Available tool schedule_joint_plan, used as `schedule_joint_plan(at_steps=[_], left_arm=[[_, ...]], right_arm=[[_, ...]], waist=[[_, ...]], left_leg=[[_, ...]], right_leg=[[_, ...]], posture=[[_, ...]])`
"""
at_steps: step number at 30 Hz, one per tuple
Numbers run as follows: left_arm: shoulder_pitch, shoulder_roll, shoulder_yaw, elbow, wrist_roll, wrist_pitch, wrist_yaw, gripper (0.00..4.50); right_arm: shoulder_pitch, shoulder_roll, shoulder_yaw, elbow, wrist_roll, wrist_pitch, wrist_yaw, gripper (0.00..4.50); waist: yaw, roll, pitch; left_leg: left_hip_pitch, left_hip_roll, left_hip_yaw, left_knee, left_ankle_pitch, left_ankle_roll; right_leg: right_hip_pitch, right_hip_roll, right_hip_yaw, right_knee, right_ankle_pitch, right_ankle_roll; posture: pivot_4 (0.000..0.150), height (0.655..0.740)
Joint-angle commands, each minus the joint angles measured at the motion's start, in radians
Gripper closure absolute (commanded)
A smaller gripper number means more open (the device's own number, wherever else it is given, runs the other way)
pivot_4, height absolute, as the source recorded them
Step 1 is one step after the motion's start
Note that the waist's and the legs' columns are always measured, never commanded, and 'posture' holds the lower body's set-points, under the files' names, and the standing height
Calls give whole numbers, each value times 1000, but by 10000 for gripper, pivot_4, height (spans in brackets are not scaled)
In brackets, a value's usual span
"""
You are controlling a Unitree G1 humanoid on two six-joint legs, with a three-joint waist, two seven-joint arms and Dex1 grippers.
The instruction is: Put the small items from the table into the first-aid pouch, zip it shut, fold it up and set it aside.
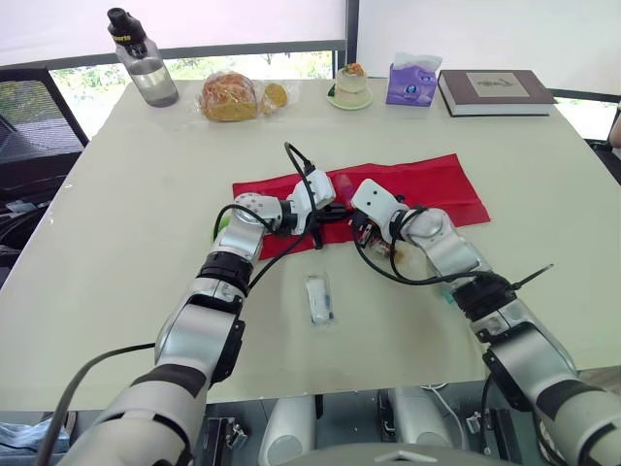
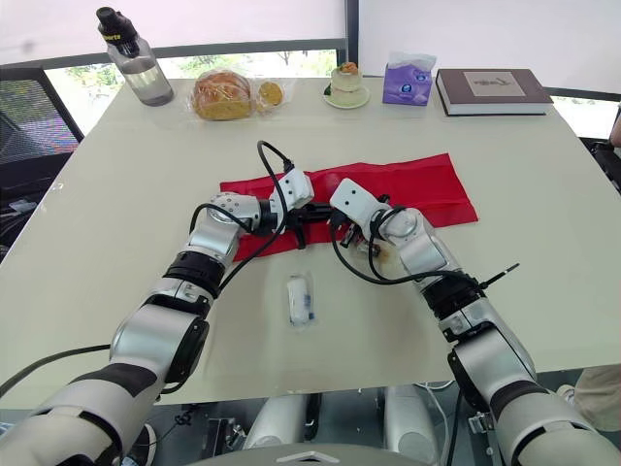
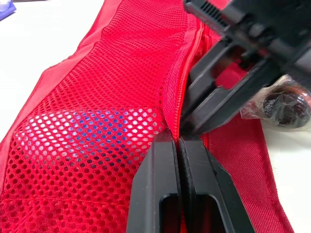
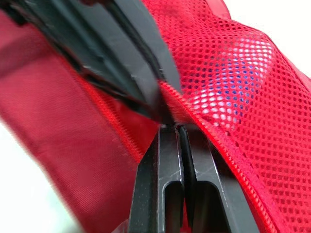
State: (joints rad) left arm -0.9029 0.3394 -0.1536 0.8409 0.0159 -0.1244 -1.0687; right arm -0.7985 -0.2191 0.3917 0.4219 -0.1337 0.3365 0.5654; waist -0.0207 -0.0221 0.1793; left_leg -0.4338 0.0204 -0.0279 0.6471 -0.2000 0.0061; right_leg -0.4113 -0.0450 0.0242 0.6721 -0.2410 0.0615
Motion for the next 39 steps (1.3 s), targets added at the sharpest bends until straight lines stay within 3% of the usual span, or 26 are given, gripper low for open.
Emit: schedule_joint_plan(at_steps=[1,5,11,20,24,28,29,30,32,34,35,39], left_arm=[[1,-4,-4,-35,-12,-6,-20,45000],[-4,3,-3,-18,-4,-17,-14,45000],[-24,18,4,21,3,-37,2,45000],[-35,61,3,73,12,-72,-13,45000],[-41,90,7,98,21,-85,-21,45000],[-37,118,12,106,20,-92,-31,45000],[-36,124,12,108,20,-95,-33,45000],[-35,128,12,110,21,-97,-35,45000],[-33,137,12,114,20,-99,-39,45000],[-27,148,14,113,18,-99,-45,45000],[-23,158,15,113,18,-100,-51,45000],[-29,194,16,130,23,-107,-63,45000]], right_arm=[[-39,16,-35,-4,-8,-53,-28,44106],[-11,-1,-50,-54,-3,-58,-3,44106],[101,-88,-103,-316,72,4,101,44106],[347,-257,-330,-673,369,66,294,44106],[465,-375,-494,-770,589,157,419,44106],[540,-517,-686,-829,769,247,504,25569],[558,-554,-733,-838,806,266,527,23076],[572,-583,-765,-844,837,282,542,15803],[604,-641,-829,-848,890,310,577,12062],[638,-706,-906,-847,945,342,621,3326],[657,-745,-953,-843,974,362,657,675],[688,-851,-1071,-814,1046,410,730,675]], waist=[[0,0,0],[0,0,0],[2,0,0],[5,0,0],[7,0,0],[4,0,0],[6,0,0],[6,0,0],[6,0,0],[7,0,0],[5,0,0],[5,1,0]], left_leg=[[0,0,0,0,0,0],[0,0,0,0,0,0],[0,0,0,0,0,0],[0,0,0,0,0,0],[0,0,0,0,0,0],[0,1,0,0,0,0],[0,1,0,0,0,0],[0,1,1,0,0,0],[0,1,0,0,0,0],[0,1,1,0,0,0],[0,1,1,0,0,0],[0,1,1,0,0,0]], right_leg=[[0,0,0,0,0,0],[0,0,0,0,0,0],[0,0,0,0,0,0],[0,0,0,0,0,0],[1,0,0,-1,0,0],[1,0,0,0,0,0],[1,0,0,0,0,0],[1,0,0,-1,0,0],[1,0,0,-1,0,0],[1,0,0,-1,0,0],[1,0,0,-1,0,0],[1,0,1,-2,0,0]], posture=[[1500,7400],[1500,7400],[1500,7400],[1500,7400],[1500,7400],[1500,7400],[1500,7400],[1500,7400],[1500,7400],[1500,7400],[1500,7400],[1500,7400]])
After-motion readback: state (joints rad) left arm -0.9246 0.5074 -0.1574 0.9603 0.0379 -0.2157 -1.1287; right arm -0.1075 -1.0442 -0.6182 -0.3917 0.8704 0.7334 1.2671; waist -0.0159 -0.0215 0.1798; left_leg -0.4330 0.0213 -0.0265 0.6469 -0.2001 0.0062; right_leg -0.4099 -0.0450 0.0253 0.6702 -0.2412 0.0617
